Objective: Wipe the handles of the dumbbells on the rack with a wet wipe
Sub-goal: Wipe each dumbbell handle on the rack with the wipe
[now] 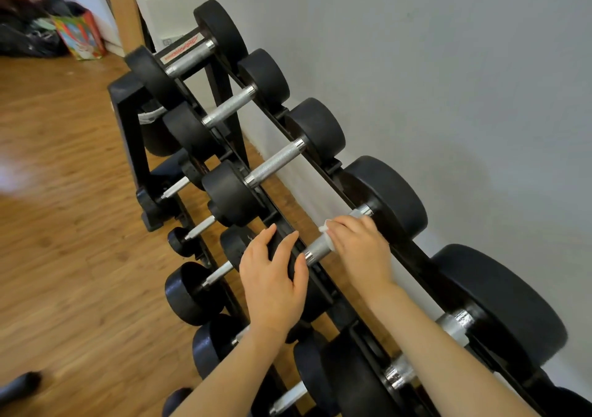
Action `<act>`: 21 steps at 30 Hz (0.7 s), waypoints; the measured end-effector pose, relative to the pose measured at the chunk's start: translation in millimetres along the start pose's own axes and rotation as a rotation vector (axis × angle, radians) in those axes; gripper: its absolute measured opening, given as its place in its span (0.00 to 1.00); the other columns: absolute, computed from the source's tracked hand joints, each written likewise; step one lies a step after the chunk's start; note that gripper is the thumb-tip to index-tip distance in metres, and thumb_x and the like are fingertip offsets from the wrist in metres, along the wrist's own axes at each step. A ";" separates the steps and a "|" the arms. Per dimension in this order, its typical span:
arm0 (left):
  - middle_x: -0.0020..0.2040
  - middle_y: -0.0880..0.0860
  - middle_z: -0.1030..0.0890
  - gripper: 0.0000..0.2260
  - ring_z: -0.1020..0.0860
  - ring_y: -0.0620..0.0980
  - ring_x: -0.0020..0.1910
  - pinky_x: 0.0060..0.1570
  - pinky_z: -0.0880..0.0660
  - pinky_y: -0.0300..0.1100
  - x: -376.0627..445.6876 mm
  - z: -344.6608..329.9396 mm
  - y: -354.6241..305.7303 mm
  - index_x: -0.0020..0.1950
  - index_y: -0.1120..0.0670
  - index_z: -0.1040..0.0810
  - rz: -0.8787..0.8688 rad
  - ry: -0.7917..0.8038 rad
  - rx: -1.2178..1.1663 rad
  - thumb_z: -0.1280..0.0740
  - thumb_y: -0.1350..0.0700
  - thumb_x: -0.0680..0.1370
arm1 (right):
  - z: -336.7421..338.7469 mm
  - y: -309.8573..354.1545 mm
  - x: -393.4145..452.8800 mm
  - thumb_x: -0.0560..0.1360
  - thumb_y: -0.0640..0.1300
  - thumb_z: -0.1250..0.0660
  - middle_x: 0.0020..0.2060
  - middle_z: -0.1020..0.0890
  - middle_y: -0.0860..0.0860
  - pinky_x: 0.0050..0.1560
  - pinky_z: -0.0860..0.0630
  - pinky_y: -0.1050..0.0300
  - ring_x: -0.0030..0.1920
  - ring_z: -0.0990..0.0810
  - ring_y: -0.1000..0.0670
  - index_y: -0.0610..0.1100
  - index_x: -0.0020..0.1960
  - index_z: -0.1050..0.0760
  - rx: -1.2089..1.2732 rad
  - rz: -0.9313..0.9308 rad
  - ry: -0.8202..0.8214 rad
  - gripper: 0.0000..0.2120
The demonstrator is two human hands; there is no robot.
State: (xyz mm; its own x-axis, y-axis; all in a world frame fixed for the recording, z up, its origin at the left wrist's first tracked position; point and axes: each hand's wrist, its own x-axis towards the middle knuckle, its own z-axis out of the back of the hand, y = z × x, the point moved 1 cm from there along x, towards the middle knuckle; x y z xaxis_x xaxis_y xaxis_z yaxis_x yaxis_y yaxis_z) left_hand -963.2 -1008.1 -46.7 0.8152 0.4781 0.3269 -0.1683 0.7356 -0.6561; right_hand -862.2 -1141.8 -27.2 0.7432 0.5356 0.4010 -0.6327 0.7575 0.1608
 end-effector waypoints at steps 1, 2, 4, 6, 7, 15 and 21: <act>0.67 0.57 0.25 0.18 0.28 0.57 0.67 0.65 0.32 0.57 -0.2 0.2 0.1 0.64 0.52 0.20 0.002 0.003 0.000 0.41 0.47 0.79 | -2.6 0.7 -0.1 0.59 0.36 0.19 0.47 0.17 0.50 0.33 0.22 0.55 0.44 0.21 0.45 0.43 0.52 0.18 -0.007 0.034 0.021 0.21; 0.67 0.57 0.25 0.18 0.28 0.57 0.67 0.65 0.32 0.57 -0.1 0.3 0.1 0.64 0.51 0.20 0.005 0.007 0.000 0.41 0.47 0.79 | -3.5 0.2 0.5 0.60 0.36 0.19 0.46 0.17 0.50 0.32 0.22 0.55 0.43 0.21 0.46 0.43 0.52 0.18 -0.005 0.074 0.045 0.21; 0.67 0.56 0.25 0.18 0.29 0.56 0.67 0.65 0.32 0.57 0.3 0.7 -0.3 0.64 0.51 0.20 0.007 0.014 0.001 0.41 0.47 0.79 | -2.7 -7.0 3.6 0.61 0.37 0.19 0.45 0.17 0.50 0.31 0.22 0.54 0.42 0.21 0.46 0.43 0.51 0.18 -0.016 0.140 0.071 0.19; 0.67 0.56 0.25 0.18 0.28 0.56 0.67 0.65 0.33 0.56 0.6 1.0 -0.2 0.64 0.51 0.20 0.007 0.016 0.006 0.41 0.47 0.79 | 0.1 -18.5 9.1 0.62 0.35 0.20 0.45 0.18 0.48 0.33 0.20 0.51 0.43 0.20 0.44 0.41 0.51 0.18 -0.017 0.140 0.079 0.19; 0.67 0.56 0.25 0.18 0.28 0.56 0.67 0.65 0.33 0.55 0.6 1.1 -0.2 0.64 0.51 0.20 0.006 0.017 0.007 0.41 0.47 0.79 | 1.0 -22.5 10.0 0.63 0.35 0.21 0.46 0.18 0.47 0.34 0.20 0.50 0.44 0.20 0.44 0.40 0.52 0.18 -0.018 0.126 0.073 0.18; 0.67 0.56 0.25 0.18 0.29 0.56 0.67 0.65 0.31 0.59 1.5 1.5 -1.1 0.64 0.51 0.21 0.010 0.030 0.003 0.41 0.47 0.79 | -1.4 -24.5 5.8 0.76 0.44 0.34 0.47 0.18 0.47 0.36 0.21 0.51 0.43 0.20 0.46 0.41 0.55 0.20 -0.085 0.304 0.074 0.10; 0.67 0.56 0.26 0.18 0.29 0.55 0.68 0.65 0.31 0.59 0.8 1.9 -0.1 0.64 0.50 0.21 0.009 0.033 0.004 0.41 0.47 0.79 | -4.7 -17.4 7.6 0.75 0.41 0.32 0.44 0.18 0.47 0.39 0.21 0.50 0.41 0.21 0.46 0.41 0.53 0.20 -0.083 0.370 0.080 0.08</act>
State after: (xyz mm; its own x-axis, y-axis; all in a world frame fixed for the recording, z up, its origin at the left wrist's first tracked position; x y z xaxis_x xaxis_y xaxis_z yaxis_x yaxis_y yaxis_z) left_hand -963.6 -1006.9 -45.1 0.8316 0.4684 0.2984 -0.1775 0.7333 -0.6563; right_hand -844.6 -1149.2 -31.2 0.4846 0.8033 0.3463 -0.8440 0.5334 -0.0561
